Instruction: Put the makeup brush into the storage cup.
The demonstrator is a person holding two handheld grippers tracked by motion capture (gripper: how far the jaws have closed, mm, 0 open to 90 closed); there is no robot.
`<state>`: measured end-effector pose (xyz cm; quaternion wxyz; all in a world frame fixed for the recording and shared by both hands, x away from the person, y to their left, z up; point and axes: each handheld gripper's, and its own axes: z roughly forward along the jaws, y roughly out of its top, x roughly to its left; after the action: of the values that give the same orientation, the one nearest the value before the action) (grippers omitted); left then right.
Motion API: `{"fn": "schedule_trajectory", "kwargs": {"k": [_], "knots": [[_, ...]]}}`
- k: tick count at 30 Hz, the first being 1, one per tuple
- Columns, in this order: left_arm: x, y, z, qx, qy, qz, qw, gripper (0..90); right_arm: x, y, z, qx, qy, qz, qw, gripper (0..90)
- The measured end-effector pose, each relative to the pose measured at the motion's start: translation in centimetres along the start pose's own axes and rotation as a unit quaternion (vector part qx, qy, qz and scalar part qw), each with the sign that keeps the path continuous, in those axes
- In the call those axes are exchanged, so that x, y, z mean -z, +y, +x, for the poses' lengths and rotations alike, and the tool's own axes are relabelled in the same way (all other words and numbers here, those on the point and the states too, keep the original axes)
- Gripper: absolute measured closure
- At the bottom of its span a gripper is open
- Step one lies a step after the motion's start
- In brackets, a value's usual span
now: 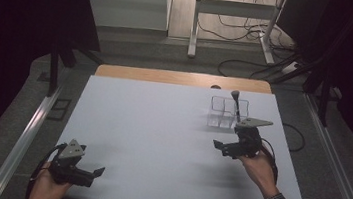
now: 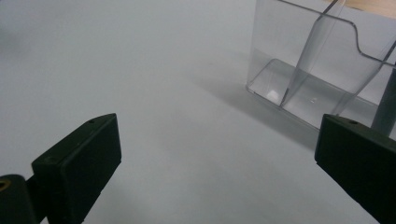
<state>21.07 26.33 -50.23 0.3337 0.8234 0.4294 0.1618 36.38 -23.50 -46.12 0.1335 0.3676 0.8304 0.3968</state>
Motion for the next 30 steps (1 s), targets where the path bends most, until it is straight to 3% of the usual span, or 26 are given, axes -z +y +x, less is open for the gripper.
{"fn": "schedule_trajectory", "kwargs": {"k": [7, 30], "knots": [[0.0, 0.1, 0.0, 0.007, -0.004, 0.005, 1.0000, 0.0, 0.2, -0.5, 0.3, 0.007, 0.001, 0.002, 1.0000, 0.0], [-0.1, 0.0, 0.0, 0.000, 0.003, 0.009, 1.0000, 0.0, 1.3, -2.0, 1.5, 0.020, 0.001, 0.009, 0.9998, 0.0]]}}
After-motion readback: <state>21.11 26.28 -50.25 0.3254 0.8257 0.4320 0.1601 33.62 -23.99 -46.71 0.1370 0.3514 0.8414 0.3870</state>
